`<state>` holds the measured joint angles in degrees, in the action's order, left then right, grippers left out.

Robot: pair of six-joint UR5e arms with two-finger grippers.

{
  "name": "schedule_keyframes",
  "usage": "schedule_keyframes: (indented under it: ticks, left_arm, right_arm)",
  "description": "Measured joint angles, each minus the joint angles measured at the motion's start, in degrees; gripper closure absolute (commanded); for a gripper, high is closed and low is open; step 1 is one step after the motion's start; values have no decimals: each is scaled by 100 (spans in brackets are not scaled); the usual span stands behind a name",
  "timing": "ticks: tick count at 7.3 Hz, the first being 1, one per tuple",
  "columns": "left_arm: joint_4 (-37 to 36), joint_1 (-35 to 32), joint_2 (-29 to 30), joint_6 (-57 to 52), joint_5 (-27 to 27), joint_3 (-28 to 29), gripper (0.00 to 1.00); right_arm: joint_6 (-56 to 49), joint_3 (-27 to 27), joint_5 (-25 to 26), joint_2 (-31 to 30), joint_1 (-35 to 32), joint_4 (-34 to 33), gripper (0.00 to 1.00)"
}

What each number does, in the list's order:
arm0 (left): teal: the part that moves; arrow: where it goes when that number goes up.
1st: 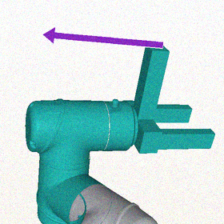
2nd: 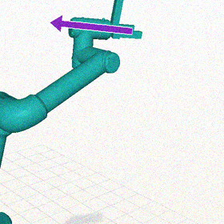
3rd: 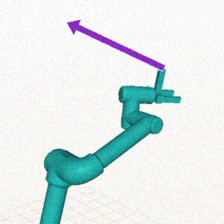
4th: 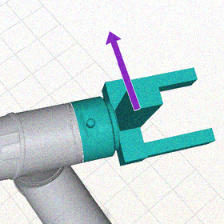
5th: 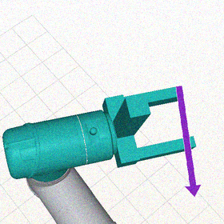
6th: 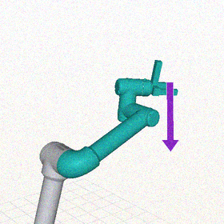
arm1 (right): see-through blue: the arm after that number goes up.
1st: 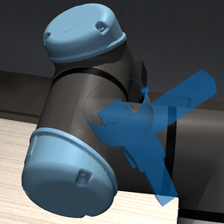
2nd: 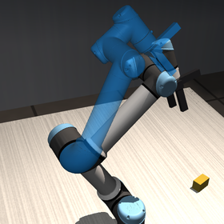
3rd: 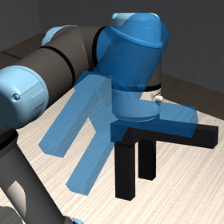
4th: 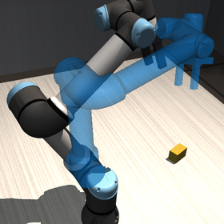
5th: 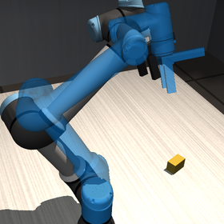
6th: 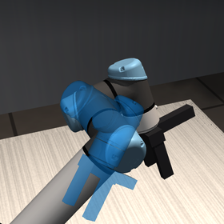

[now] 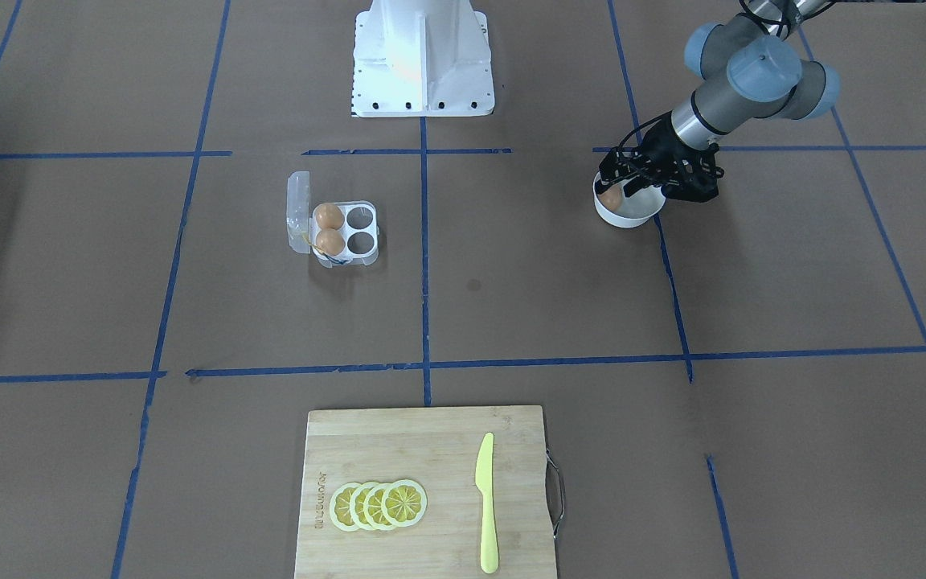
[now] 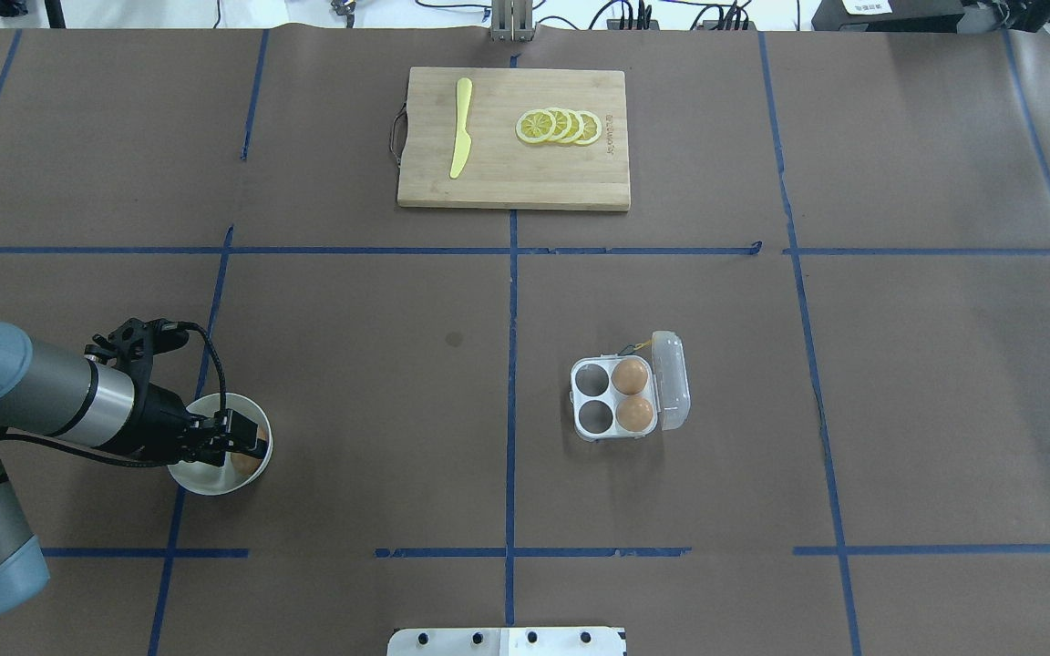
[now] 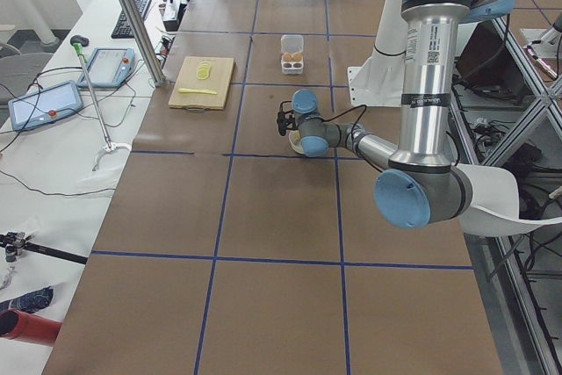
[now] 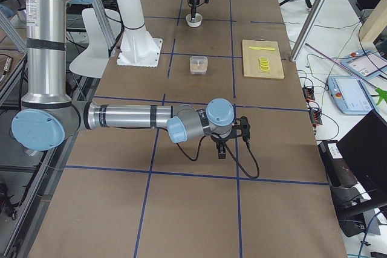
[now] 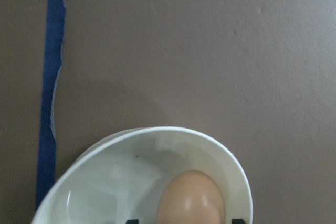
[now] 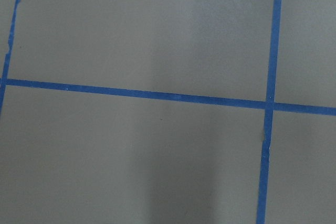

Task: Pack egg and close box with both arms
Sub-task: 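Lower the left gripper into the bowl and close it on the egg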

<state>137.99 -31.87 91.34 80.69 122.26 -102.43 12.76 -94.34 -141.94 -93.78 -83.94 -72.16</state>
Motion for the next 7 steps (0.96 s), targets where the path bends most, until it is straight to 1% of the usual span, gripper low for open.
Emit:
schedule_keyframes:
  ticks: [1, 2, 3, 7]
  left_arm:
    - [0, 2, 3, 0, 0, 2, 59]
    - [0, 5, 5, 0, 0, 4, 78]
    - [0, 5, 6, 0, 0, 4, 100]
    - [0, -39, -9, 2, -6, -87, 100]
  right_arm:
    - [4, 2, 0, 0, -1, 0, 0]
    - [6, 3, 0, 0, -5, 0, 0]
    - [7, 3, 0, 0, -5, 0, 0]
    - [0, 33, -2, 0, -5, 0, 0]
